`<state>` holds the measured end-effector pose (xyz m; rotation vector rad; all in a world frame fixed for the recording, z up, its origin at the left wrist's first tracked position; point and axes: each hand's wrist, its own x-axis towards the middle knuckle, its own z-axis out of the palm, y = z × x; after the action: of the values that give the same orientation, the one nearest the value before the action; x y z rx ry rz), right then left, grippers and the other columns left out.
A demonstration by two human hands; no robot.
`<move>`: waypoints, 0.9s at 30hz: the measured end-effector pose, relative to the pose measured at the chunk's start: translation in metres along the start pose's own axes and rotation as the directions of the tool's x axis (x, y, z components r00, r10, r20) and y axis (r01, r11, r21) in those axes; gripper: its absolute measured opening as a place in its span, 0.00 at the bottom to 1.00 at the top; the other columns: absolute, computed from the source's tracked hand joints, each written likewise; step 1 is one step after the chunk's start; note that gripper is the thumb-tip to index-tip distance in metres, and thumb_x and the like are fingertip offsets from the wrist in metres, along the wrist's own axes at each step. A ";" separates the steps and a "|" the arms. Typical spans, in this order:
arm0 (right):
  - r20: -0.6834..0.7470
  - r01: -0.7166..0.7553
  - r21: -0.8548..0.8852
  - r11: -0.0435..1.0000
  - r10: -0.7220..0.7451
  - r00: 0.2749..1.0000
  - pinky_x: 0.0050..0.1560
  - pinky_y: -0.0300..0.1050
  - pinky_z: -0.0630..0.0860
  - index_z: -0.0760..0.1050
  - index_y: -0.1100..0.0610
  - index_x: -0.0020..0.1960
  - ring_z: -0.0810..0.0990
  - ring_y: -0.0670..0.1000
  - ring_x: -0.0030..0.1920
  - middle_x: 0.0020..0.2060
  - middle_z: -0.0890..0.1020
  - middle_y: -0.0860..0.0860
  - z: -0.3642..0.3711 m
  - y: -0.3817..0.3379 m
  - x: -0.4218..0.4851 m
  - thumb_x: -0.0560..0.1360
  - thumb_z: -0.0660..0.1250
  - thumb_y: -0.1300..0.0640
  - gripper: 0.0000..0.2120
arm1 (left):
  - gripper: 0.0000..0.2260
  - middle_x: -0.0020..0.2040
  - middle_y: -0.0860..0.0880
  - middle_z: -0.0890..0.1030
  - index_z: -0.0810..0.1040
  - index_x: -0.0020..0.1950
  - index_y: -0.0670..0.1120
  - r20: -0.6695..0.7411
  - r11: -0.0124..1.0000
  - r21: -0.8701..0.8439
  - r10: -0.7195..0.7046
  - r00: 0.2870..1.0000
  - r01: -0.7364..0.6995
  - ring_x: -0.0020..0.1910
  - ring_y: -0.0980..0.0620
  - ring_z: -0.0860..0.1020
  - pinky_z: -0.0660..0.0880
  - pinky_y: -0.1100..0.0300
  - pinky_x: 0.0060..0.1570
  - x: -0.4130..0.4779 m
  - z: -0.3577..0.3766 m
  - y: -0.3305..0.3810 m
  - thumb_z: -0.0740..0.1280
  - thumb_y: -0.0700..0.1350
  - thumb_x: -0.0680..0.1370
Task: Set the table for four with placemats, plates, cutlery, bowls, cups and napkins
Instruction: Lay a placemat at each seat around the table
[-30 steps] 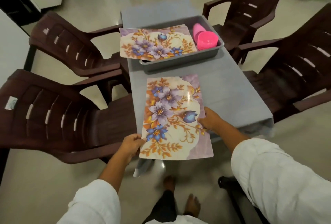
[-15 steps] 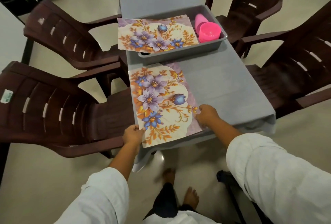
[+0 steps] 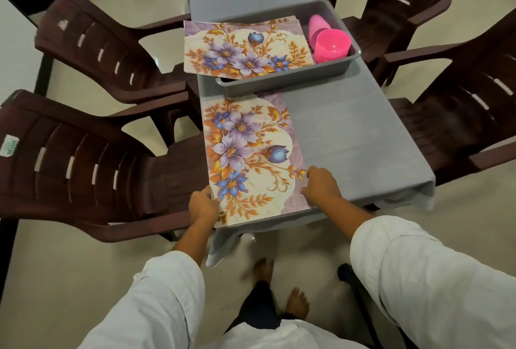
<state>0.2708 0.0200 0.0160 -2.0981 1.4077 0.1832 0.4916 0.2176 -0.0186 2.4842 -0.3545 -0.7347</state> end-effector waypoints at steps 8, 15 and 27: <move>-0.035 0.027 -0.059 0.998 -0.029 0.999 0.54 0.43 0.77 0.76 0.54 0.63 0.83 0.55 0.53 0.58 0.81 0.54 0.017 0.000 -0.004 0.78 0.71 0.47 0.17 | 0.14 0.58 0.44 0.78 0.79 0.64 0.44 0.032 0.986 0.145 0.072 0.997 -0.076 0.52 0.45 0.80 0.80 0.53 0.48 0.009 -0.002 -0.006 0.70 0.47 0.80; 0.017 0.065 -0.042 0.997 -0.064 0.998 0.55 0.46 0.78 0.74 0.53 0.62 0.83 0.55 0.53 0.58 0.81 0.53 0.006 0.001 -0.002 0.75 0.73 0.44 0.21 | 0.17 0.59 0.42 0.79 0.78 0.68 0.45 0.065 0.982 0.166 0.085 0.994 -0.094 0.54 0.43 0.80 0.79 0.53 0.48 0.006 -0.005 -0.001 0.70 0.49 0.80; -0.094 0.245 0.150 0.958 -0.233 0.968 0.55 0.46 0.77 0.73 0.56 0.67 0.80 0.55 0.58 0.62 0.80 0.55 -0.068 -0.059 0.039 0.77 0.70 0.42 0.25 | 0.11 0.57 0.44 0.79 0.79 0.59 0.44 -0.195 0.960 -0.132 0.221 0.956 -0.249 0.54 0.46 0.78 0.75 0.56 0.51 0.027 -0.041 0.099 0.68 0.47 0.80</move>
<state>0.3258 -0.0329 0.0778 -2.1359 1.1554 -0.1043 0.5272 0.1422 0.0537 2.2879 -0.4968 -0.4219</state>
